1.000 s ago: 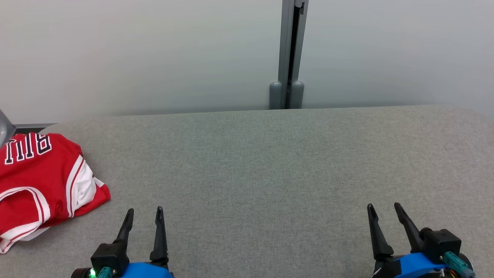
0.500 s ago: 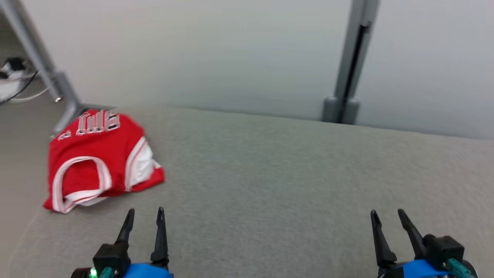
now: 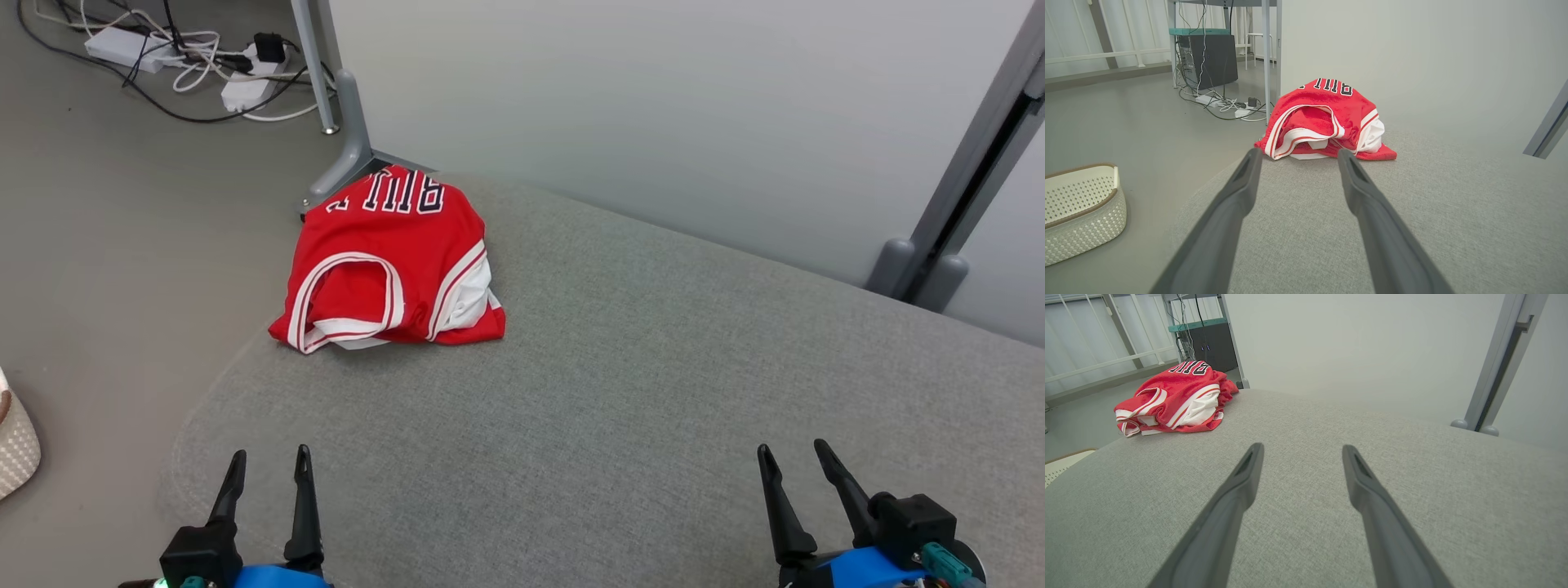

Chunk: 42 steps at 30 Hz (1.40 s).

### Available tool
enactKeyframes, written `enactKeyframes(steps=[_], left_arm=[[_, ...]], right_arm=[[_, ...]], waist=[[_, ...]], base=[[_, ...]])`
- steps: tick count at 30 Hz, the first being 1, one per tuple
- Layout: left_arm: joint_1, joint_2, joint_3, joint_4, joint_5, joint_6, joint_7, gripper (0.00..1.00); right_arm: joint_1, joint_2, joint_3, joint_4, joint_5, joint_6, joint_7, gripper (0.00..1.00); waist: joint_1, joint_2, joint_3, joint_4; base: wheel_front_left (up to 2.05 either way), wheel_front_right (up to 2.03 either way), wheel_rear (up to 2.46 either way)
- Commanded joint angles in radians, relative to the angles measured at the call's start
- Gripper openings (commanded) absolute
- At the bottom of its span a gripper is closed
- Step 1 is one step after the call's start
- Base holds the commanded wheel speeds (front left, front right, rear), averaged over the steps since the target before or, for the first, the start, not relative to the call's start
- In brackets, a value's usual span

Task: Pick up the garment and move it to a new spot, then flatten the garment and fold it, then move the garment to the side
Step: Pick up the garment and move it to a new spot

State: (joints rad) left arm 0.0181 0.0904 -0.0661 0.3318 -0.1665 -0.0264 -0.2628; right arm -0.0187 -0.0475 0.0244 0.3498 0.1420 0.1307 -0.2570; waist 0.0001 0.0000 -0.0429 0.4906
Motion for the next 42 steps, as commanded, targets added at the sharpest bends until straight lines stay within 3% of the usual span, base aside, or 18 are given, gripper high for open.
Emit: enactKeyframes(steps=[1, 5, 11, 17, 21, 28, 38, 39, 40, 41, 42], left_arm=[[0.011, 0.004, 0.009, -0.009, -0.002, 0.005, -0.003, 1.00], [0.019, 0.003, 0.015, -0.024, -0.010, 0.008, -0.003, 1.00], [-0.080, 0.025, 0.028, -0.085, -0.055, -0.030, 0.044, 1.00], [-0.274, 0.083, 0.099, -0.174, -0.167, -0.046, 0.251, 1.00], [-0.408, 0.155, 0.148, -0.142, -0.233, -0.048, 0.424, 1.00], [-0.587, 0.204, 0.214, -0.007, -0.368, -0.023, 0.662, 1.00], [-0.627, 0.248, 0.226, 0.170, -0.374, 0.100, 0.871, 1.00], [-0.619, 0.255, 0.224, 0.171, -0.371, 0.105, 0.882, 0.69], [-0.614, 0.265, 0.219, 0.167, -0.361, 0.105, 0.883, 0.20], [-0.611, 0.274, 0.218, 0.163, -0.357, 0.105, 0.884, 0.00], [-0.610, 0.279, 0.215, 0.155, -0.355, 0.099, 0.885, 0.00]], right_arm=[[-0.013, -0.005, 0.005, 0.003, -0.001, 0.000, -0.002, 1.00], [-0.022, -0.005, 0.010, 0.007, -0.006, 0.000, -0.004, 1.00], [-0.032, -0.005, -0.015, -0.016, -0.015, 0.000, -0.004, 1.00], [-0.065, -0.005, -0.012, -0.062, -0.037, 0.000, 0.007, 1.00], [-0.101, -0.006, -0.002, -0.106, -0.068, 0.000, 0.030, 1.00], [-0.157, -0.005, -0.004, -0.186, -0.125, 0.000, 0.072, 1.00], [-0.191, -0.006, 0.008, -0.235, -0.117, 0.000, 0.083, 1.00], [-0.190, -0.006, 0.008, -0.234, -0.114, 0.000, 0.080, 1.00], [-0.189, -0.006, 0.007, -0.234, -0.110, 0.000, 0.078, 1.00], [-0.188, -0.005, 0.010, -0.230, -0.105, 0.000, 0.074, 1.00], [-0.186, -0.005, 0.009, -0.227, -0.103, 0.000, 0.071, 1.00]], waist=[[-0.0001, 0.0000, 0.024, 0.024], [-0.0001, 0.0000, 0.033, 0.028], [-0.0001, 0.0000, 0.070, 0.030], [-0.0001, 0.0000, 0.170, -0.028], [-0.0001, 0.0000, 0.267, -0.093], [-0.0001, 0.0000, 0.434, -0.205], [-0.0001, 0.0000, 0.530, -0.340], [-0.0001, 0.0000, 0.527, -0.348], [-0.0001, 0.0000, 0.523, -0.355], [-0.0001, 0.0000, 0.516, -0.361], [-0.0001, 0.0000, 0.507, -0.365]], base=[[0.00, 0.00, 0.00], [0.00, 0.00, 0.00], [0.00, 0.00, 0.00], [0.00, 0.00, 0.00], [0.00, 0.00, 0.00], [0.00, 0.00, 0.00], [0.00, 0.00, 0.00], [0.00, 0.00, 0.00], [0.00, 0.00, 0.00], [0.00, 0.00, 0.00], [0.00, 0.00, 0.00]])
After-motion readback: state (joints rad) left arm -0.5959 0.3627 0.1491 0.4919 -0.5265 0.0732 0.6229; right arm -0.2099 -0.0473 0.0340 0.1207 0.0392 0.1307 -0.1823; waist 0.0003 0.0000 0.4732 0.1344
